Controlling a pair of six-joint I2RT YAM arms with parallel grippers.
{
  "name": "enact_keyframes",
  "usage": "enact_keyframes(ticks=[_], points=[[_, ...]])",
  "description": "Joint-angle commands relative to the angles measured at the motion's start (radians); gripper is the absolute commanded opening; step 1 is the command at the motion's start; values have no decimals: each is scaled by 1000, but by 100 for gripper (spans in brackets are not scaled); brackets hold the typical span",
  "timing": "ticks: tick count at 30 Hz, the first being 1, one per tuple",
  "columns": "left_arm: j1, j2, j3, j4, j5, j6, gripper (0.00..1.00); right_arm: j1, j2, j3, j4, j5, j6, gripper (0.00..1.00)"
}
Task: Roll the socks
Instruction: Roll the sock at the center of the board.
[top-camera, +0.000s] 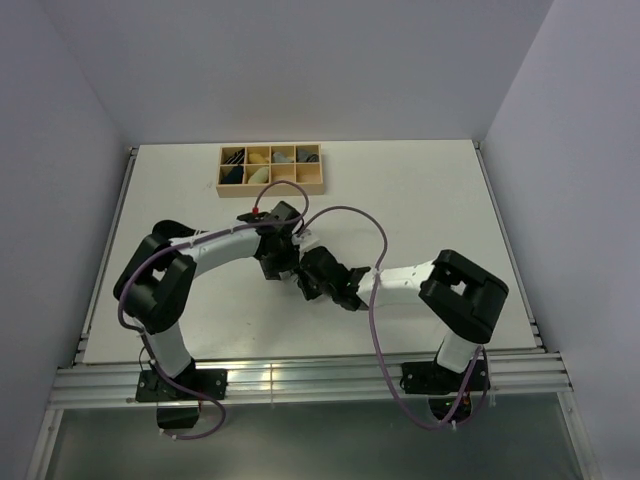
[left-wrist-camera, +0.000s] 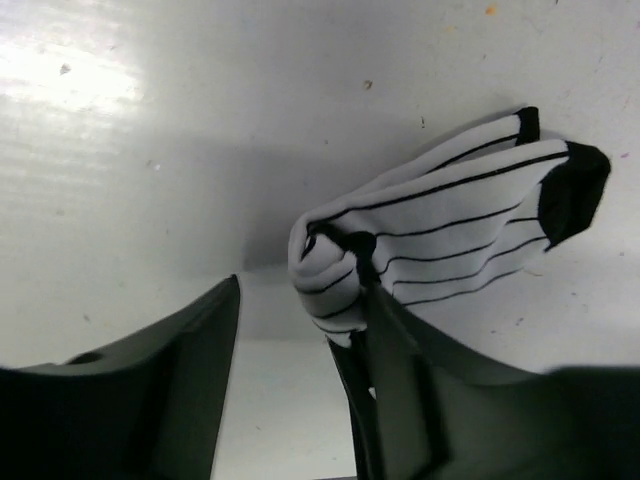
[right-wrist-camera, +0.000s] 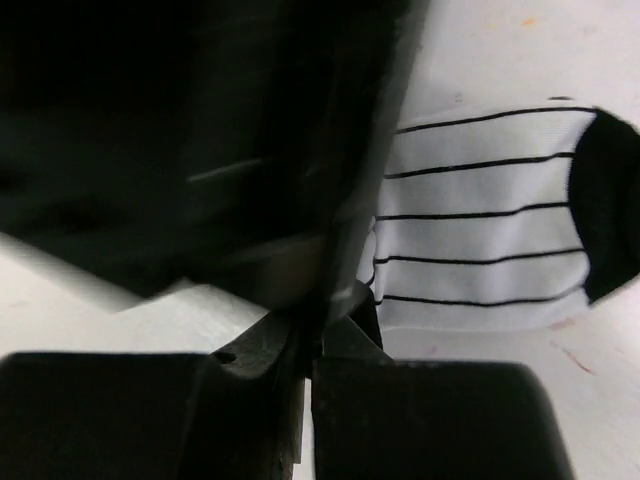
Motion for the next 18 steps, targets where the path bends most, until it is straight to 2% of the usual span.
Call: enact_keyframes(ticks=[1, 2, 3, 6, 8, 11, 18], points=[[-8, -97, -41, 16, -3, -46, 60, -66, 1, -37, -53, -358, 105, 0], [-8, -132, -65, 29, -11, -68, 66, -82, 0, -37, -32, -407, 119, 0], [-2, -190, -103, 40, -38, -107, 75, -135, 9, -43, 22, -543, 172, 0], [9, -246, -146, 59, -51, -140, 79, -198, 29, -67, 109, -685, 243, 0], [18, -293, -188, 78, -60, -163, 79, -264, 46, -89, 186, -817, 324, 0], [23, -335, -228, 105, -48, -183, 80, -319, 104, -110, 309, -913, 413, 0], [23, -376, -300, 141, -17, -213, 79, -382, 210, -54, 298, -973, 445, 0]])
